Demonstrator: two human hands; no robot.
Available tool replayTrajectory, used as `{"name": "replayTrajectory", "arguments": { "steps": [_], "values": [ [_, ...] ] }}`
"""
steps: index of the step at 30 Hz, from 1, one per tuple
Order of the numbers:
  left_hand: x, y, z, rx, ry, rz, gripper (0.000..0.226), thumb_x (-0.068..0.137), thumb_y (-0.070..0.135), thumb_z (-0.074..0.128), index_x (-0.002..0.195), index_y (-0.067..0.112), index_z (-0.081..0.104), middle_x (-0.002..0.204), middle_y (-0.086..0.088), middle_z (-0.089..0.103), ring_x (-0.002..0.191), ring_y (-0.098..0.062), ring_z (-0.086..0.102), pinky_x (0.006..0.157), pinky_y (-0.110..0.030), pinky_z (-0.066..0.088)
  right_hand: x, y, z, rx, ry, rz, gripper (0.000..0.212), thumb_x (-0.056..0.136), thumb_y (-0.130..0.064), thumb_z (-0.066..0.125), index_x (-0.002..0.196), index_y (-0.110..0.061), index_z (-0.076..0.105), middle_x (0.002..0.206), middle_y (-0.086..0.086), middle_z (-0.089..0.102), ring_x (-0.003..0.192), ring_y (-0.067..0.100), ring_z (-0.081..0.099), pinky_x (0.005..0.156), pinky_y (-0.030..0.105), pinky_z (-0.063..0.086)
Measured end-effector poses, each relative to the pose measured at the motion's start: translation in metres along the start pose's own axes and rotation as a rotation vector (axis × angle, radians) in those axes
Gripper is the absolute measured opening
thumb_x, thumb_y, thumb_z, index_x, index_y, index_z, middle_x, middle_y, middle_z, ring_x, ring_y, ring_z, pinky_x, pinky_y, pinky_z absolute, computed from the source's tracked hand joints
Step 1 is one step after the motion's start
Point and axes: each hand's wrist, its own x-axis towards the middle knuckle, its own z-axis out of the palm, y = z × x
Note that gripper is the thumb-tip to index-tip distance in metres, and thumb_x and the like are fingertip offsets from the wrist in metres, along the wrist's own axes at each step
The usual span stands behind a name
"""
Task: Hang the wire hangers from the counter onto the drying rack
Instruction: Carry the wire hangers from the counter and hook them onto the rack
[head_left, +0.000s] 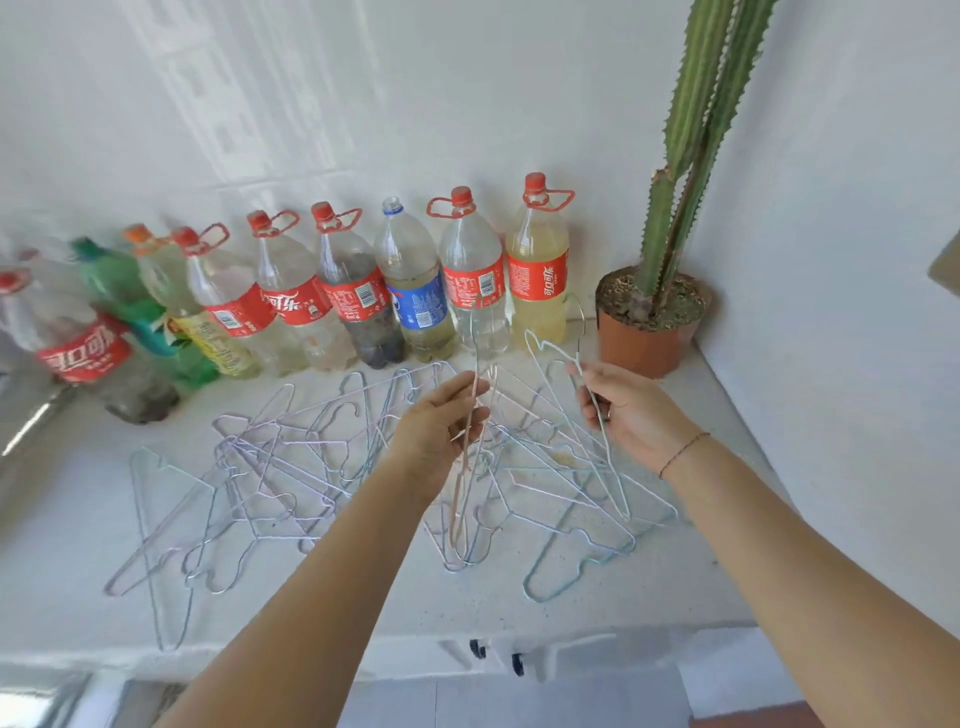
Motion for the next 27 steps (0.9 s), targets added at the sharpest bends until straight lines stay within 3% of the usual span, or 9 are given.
{"name": "replayTrajectory", "arguments": {
  "steps": [8, 13, 19, 27],
  "values": [
    [-0.111, -0.003, -0.049, -0.044, 0.291, 0.156, 0.039, 0.087, -0.011, 0.047, 0.115, 0.012, 0.061, 0.096, 0.003, 0.071, 0.076, -0.013, 0.064, 0.072, -0.023, 0.047, -0.041, 0.008, 0.073, -0.108, -0.371, 0.068, 0.023, 0.094, -0.006, 0.047, 0.111, -0.005, 0.062, 0.068, 0.003, 0.051, 0.057, 0.011, 0.044, 0.054, 0.020, 0.036],
    [-0.198, -0.013, -0.076, -0.112, 0.478, 0.248, 0.039, 0.087, -0.010, 0.048, 0.115, 0.012, 0.062, 0.094, 0.005, 0.072, 0.071, -0.010, 0.065, 0.073, -0.022, 0.046, -0.093, 0.013, 0.123, -0.130, -0.622, 0.128, 0.022, 0.093, -0.007, 0.049, 0.106, -0.013, 0.065, 0.071, 0.000, 0.053, 0.060, 0.007, 0.049, 0.057, 0.017, 0.042],
    [-0.327, -0.033, -0.109, -0.205, 0.704, 0.344, 0.041, 0.085, -0.012, 0.048, 0.115, 0.011, 0.062, 0.104, 0.001, 0.071, 0.081, -0.014, 0.063, 0.078, -0.025, 0.046, -0.178, 0.028, 0.191, -0.127, -0.898, 0.203, 0.020, 0.093, -0.008, 0.050, 0.102, -0.012, 0.067, 0.071, 0.001, 0.053, 0.061, 0.008, 0.050, 0.056, 0.015, 0.045],
    [-0.532, -0.079, -0.140, -0.299, 0.982, 0.500, 0.041, 0.084, -0.012, 0.049, 0.118, 0.008, 0.061, 0.101, -0.001, 0.069, 0.075, -0.014, 0.065, 0.073, -0.025, 0.046, -0.337, 0.062, 0.278, -0.197, -1.248, 0.220, 0.022, 0.092, -0.008, 0.050, 0.109, -0.009, 0.065, 0.071, 0.002, 0.050, 0.062, 0.010, 0.046, 0.058, 0.019, 0.041]
  ]
}}
